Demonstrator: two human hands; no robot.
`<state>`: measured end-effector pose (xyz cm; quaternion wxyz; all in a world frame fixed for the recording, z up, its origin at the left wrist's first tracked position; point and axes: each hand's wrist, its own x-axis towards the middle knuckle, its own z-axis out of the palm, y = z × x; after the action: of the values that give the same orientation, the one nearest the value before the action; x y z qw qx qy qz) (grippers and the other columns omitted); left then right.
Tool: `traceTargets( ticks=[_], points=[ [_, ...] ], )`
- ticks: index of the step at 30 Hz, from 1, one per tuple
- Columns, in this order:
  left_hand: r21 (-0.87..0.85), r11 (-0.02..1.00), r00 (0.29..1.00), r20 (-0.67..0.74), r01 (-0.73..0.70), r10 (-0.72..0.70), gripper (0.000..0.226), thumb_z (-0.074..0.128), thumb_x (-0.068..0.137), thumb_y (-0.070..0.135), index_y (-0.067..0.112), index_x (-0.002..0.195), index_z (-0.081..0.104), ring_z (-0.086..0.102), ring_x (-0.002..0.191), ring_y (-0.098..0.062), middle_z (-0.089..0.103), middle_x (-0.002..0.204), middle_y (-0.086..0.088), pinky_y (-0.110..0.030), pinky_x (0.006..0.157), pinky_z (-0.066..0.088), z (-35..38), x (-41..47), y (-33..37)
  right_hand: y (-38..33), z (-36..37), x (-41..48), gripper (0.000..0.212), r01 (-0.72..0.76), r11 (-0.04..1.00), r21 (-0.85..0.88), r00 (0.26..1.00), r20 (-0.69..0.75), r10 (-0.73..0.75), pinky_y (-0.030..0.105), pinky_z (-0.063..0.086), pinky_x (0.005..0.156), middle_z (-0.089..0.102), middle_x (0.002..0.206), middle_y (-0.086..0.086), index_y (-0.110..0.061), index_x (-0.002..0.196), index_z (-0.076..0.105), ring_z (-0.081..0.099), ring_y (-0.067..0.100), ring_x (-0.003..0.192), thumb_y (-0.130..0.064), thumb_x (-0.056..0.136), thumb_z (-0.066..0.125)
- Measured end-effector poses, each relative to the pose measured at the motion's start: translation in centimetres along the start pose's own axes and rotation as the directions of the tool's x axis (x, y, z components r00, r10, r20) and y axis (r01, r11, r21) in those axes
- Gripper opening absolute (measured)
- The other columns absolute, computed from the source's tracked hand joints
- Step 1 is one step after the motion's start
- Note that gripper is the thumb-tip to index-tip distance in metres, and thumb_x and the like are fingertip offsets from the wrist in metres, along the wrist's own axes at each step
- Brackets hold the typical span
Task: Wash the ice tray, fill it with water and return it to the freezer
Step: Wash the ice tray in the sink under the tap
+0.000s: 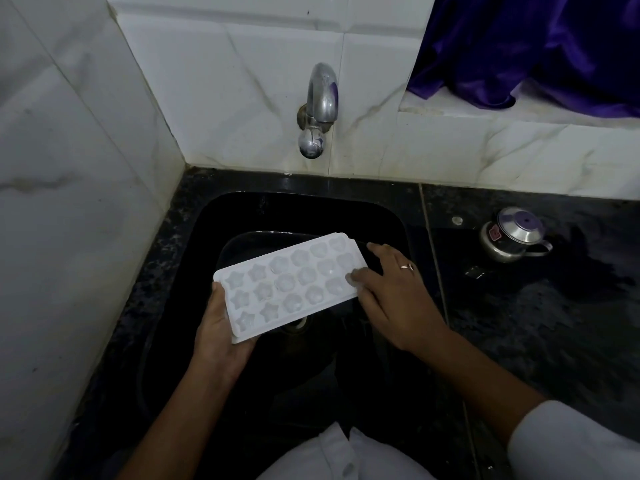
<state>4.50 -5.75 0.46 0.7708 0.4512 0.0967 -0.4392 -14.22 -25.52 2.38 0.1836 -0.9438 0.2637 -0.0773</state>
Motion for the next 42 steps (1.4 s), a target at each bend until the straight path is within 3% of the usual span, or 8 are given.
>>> traceTargets(
  ticks=[5,9,13,20,24,30,35,42],
  points=[
    [0.008,1.0,1.0,-0.003,-0.005,0.005,0.061,0.034,0.108,0.057,0.013,0.13,0.069,0.077,0.109,-0.029,0.074,0.129,-0.014,-0.041,0.072,0.065,-0.7,0.5,0.4,-0.2,1.0,-0.8,0.037,0.086,0.995,-0.048,0.995,0.046,-0.084,0.057,0.036,0.113,0.04,0.155,0.01,-0.024,0.131,0.062,0.035,0.034,0.145,-0.037,0.103,0.042],
    [-0.004,1.0,1.0,-0.017,0.013,-0.013,0.059,0.037,0.107,0.059,0.014,0.134,0.063,0.075,0.111,-0.028,0.07,0.137,-0.012,-0.04,0.076,0.066,-1.0,0.6,-0.4,-1.2,0.9,-0.1,0.033,0.028,0.998,0.052,0.999,-0.02,-0.027,0.052,0.039,0.11,0.043,0.152,0.012,-0.019,0.121,0.067,0.037,0.031,0.142,-0.033,0.101,0.045],
    [-0.034,0.999,1.0,-0.021,-0.003,0.002,0.067,0.038,0.105,0.062,0.013,0.145,0.058,0.069,0.124,-0.033,0.067,0.141,-0.015,-0.046,0.085,0.065,-1.8,0.4,0.1,-0.9,1.1,-0.9,0.037,0.071,0.997,0.008,0.997,0.026,-0.072,0.056,0.035,0.115,0.039,0.157,0.011,-0.026,0.134,0.061,0.032,0.034,0.147,-0.035,0.102,0.044],
    [-0.069,0.997,0.999,-0.039,-0.026,0.023,0.067,0.037,0.105,0.061,0.013,0.148,0.056,0.068,0.126,-0.032,0.068,0.141,-0.014,-0.046,0.088,0.064,-2.5,-0.9,-0.3,-2.1,-0.3,-0.3,0.031,0.048,0.997,-0.063,0.999,-0.018,-0.049,0.061,0.029,0.118,0.043,0.156,0.015,-0.028,0.123,0.066,0.03,0.039,0.149,-0.035,0.102,0.045],
    [-0.075,0.996,0.998,-0.057,-0.044,0.04,0.065,0.038,0.106,0.06,0.012,0.146,0.057,0.069,0.125,-0.032,0.068,0.14,-0.014,-0.046,0.09,0.064,-2.9,-1.4,0.2,-3.2,0.4,-1.5,0.043,0.064,0.993,-0.104,0.998,0.031,-0.061,0.063,0.025,0.119,0.041,0.156,0.012,-0.026,0.129,0.064,0.029,0.037,0.149,-0.04,0.101,0.035],
    [-0.091,0.994,0.996,-0.07,-0.057,0.051,0.06,0.04,0.106,0.056,0.013,0.137,0.069,0.074,0.115,-0.029,0.072,0.133,-0.013,-0.043,0.083,0.066,-2.7,-2.4,0.9,-5.4,0.5,-1.1,0.042,-0.023,1.0,-0.017,1.0,-0.007,0.023,0.063,0.028,0.117,0.04,0.155,0.013,-0.021,0.12,0.064,0.029,0.037,0.148,-0.04,0.099,0.032],
    [-0.049,0.998,0.998,-0.05,-0.046,0.043,0.061,0.037,0.108,0.056,0.013,0.145,0.058,0.074,0.116,-0.029,0.071,0.136,-0.013,-0.043,0.081,0.066,-3.4,-2.4,2.8,-5.6,0.3,-2.1,0.041,-0.016,0.998,-0.057,1.0,0.007,0.016,0.063,0.021,0.121,0.038,0.158,0.014,-0.032,0.131,0.061,0.026,0.039,0.15,-0.04,0.101,0.035],
    [-0.061,0.998,0.999,0.014,-0.029,0.03,0.064,0.037,0.107,0.058,0.012,0.149,0.056,0.071,0.122,-0.03,0.068,0.14,-0.014,-0.044,0.086,0.065,-3.6,-1.9,5.0,-8.4,-0.4,-1.5,0.038,-0.052,0.992,-0.113,0.998,-0.053,0.047,0.062,0.029,0.117,0.04,0.156,0.014,-0.029,0.129,0.062,0.029,0.038,0.148,-0.04,0.102,0.037]
  ],
)
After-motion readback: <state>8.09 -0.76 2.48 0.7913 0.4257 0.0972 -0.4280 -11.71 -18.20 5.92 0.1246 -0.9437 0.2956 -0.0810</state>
